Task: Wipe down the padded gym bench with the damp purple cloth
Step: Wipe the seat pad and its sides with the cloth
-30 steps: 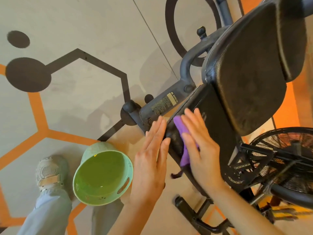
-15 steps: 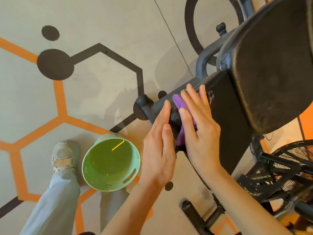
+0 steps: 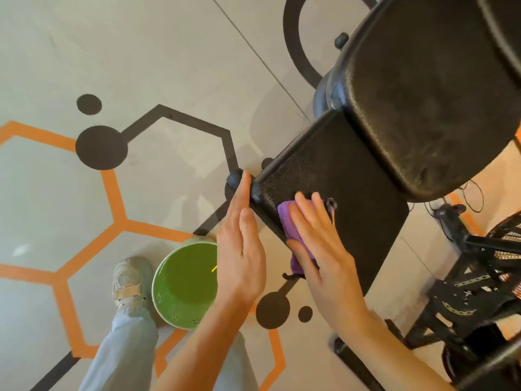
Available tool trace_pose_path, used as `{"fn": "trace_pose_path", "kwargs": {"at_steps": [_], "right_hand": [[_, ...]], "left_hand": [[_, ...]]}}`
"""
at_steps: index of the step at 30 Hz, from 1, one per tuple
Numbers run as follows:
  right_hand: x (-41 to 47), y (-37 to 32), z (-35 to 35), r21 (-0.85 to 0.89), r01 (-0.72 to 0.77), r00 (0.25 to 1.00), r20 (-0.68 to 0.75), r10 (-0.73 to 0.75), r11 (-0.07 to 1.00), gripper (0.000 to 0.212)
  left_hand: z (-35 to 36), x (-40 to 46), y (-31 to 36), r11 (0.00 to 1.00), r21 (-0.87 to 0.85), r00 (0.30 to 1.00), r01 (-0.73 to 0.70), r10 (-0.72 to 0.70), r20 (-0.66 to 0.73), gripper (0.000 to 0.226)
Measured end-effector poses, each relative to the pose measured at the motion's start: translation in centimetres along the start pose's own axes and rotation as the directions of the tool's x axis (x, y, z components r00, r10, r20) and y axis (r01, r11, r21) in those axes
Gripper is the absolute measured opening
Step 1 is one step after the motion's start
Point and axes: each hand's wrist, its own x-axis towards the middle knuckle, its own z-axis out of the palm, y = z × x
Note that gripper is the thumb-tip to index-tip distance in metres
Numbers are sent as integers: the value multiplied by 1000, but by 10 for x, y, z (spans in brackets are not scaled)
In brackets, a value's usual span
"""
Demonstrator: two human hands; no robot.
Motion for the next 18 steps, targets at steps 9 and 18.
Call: {"fn": "trace_pose_path", "kwargs": {"at_steps": [9,18], "right_hand": [[0,12,-6,-122,122,992,49,-117,985,47],[-52,-5,-25,403,-202,946,-155,284,893,46]], "left_hand": [[-11,2,6,966,249,996,-65,49,70,55],[-1,3,27,691,574,897,-439,310,314,55]]}}
